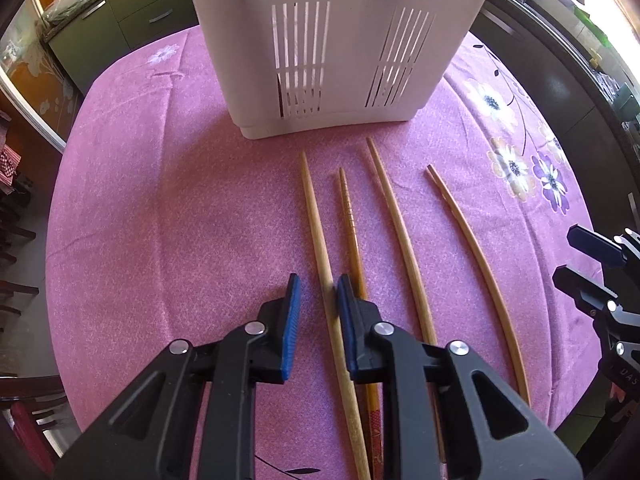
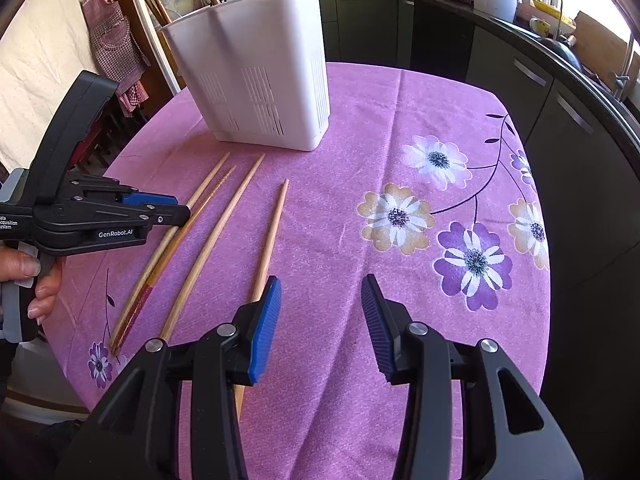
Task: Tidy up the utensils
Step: 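Grasp a wooden chopstick with the left tool and lift it upright, then grasp a wooden chopstick with the right tool and lift it upright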
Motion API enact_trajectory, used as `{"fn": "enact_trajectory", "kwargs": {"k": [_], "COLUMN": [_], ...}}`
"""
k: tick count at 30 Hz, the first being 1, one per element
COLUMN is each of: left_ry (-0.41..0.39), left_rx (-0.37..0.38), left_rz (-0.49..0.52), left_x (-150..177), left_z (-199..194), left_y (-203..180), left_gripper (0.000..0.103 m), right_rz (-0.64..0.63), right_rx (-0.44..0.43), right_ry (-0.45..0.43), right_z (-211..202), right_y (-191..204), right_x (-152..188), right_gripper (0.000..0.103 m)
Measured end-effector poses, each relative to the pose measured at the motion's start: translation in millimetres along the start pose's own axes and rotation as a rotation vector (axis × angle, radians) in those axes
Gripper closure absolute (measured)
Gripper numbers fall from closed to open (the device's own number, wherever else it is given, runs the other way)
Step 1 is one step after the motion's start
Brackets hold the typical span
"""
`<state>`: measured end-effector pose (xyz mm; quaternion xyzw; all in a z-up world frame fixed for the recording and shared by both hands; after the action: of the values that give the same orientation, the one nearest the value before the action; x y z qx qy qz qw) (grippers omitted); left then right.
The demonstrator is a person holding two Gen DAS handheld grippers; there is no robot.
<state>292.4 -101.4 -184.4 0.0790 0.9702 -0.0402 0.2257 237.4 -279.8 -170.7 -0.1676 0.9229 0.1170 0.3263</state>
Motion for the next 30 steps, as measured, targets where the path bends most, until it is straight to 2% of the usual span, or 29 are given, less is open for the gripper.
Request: {"fn": "enact_trajectory", "kwargs": {"k": [1,8,12,17,22,27,30], "left_ry": [0.002,0.004,-0.025,-0.132,-0.273,-0.377,-0.426], "left_rx": [0.001,0.025,0.030,0.044,0.023,0.017,0.002], "left_rz": [0.003,-0.022,-0.038,-0.040,-0.022,-0.007,0.017], "left_x": [0.0,5.7,10.1,14.4,21.3,31.4,38.9], "left_z": [0.6,-1.9,-11.3,-46.7,-94.9,-133.3,-148.6], "left_y": [-0.3,12.5,22.8,34.3,43.8,49.3,49.3], "left_gripper": [0.094,0.094,0.095,0.095,0.095,0.096,0.096], "right_rz": [0.000,0.002,0.003,0.006,0.009,0.015,0.014], "right_rx": [0.001,0.007,0.010,0.000,-0.016,-0.049,-0.068], "right_ry": [0.000,0.005,0.009,0.022,0.035,0.051,0.069], "right_z": [-0.1,0.3,1.2,5.5,12.5,22.1,29.0], "right_y": [-0.3,-2.9,-3.4,-1.2,6.3,16.9,24.4], "right_x": [0.0,0.3,-0.3,-1.9,-4.8,-8.9,-11.1], "right_gripper": [0.061,0.061,0.061,0.061,0.061,0.061,0.066]}}
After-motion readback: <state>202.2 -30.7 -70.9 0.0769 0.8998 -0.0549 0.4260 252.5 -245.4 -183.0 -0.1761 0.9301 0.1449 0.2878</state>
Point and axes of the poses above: each gripper's, at about its wrist camera, not at the fingertips, and z roughly the way its jaws point, y to its left, x to its underside, the point moved 2 cm from there along z, roughly the way its jaws point, and after that the axes turned 8 degrees about -y, right-handed, at the moved point
